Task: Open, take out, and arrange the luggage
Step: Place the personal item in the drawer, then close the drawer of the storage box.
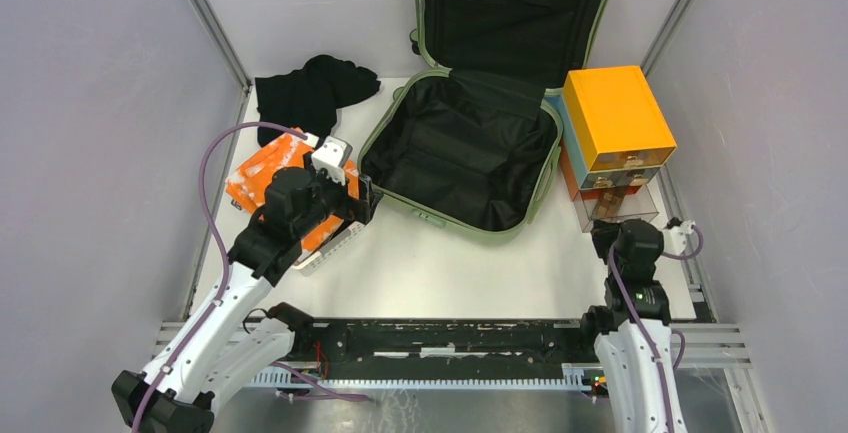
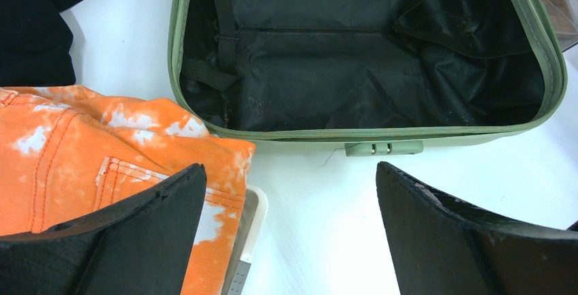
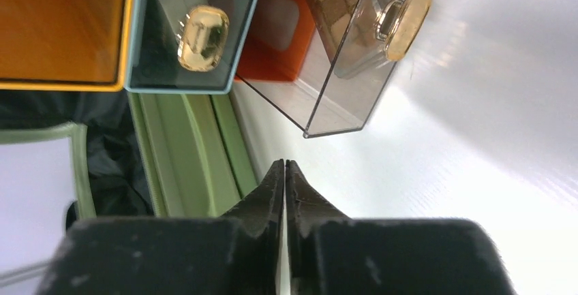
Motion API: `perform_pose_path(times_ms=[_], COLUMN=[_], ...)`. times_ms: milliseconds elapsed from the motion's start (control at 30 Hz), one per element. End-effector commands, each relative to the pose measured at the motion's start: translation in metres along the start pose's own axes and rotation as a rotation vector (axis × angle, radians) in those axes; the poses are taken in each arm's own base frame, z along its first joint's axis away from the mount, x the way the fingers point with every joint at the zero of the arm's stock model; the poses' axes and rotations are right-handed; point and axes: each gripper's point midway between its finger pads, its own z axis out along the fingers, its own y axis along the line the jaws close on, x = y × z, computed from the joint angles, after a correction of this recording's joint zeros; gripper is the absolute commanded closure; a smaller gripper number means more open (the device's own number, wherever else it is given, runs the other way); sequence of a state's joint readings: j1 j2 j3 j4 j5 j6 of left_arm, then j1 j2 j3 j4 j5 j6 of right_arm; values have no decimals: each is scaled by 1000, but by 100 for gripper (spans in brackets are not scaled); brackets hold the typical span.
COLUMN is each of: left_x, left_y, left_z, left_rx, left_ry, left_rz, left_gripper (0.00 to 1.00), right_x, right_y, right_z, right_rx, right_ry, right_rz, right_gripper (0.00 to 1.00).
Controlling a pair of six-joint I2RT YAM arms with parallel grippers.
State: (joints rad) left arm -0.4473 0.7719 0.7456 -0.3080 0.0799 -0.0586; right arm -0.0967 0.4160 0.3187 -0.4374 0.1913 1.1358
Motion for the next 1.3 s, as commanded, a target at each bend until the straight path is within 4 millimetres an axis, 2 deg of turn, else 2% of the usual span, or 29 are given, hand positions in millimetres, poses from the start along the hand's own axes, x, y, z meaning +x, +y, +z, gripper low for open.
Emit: perform_pose_path(times_ms=[0, 100, 233, 367, 633, 967, 1133, 1267], left_x=[-9, -10, -9, -10, -11, -12, -13, -12], left_y=[-1, -1, -1, -1, -4, -4, -4, -4], left_z=[0, -1, -1, -2, -2, -4, -4, -4], left_rx=[12, 15, 15, 12, 28, 30, 27, 25], left_ry=[-33, -34, -33, -38, -41, -48, -50, -47], left_rz=[54, 53, 53, 55, 53, 53, 54, 53], left_gripper=[2, 2, 2, 2, 2, 2, 2, 2], right_x=[-23, -26, -13, -14, -35, -55, -51, -37], right_y=[-11, -25, -50, -59, -59, -70, -71, -57], right_z=[-8, -6, 3, 12, 25, 37, 50, 65], right_rx=[38, 68, 171, 196, 264, 309, 280, 177], right_ry=[-136, -180, -145, -177, -234, -306, -273, -190], right_rz=[44, 60, 57, 60, 38, 43, 58, 81], right_gripper=[100, 100, 100, 100, 100, 100, 99, 96])
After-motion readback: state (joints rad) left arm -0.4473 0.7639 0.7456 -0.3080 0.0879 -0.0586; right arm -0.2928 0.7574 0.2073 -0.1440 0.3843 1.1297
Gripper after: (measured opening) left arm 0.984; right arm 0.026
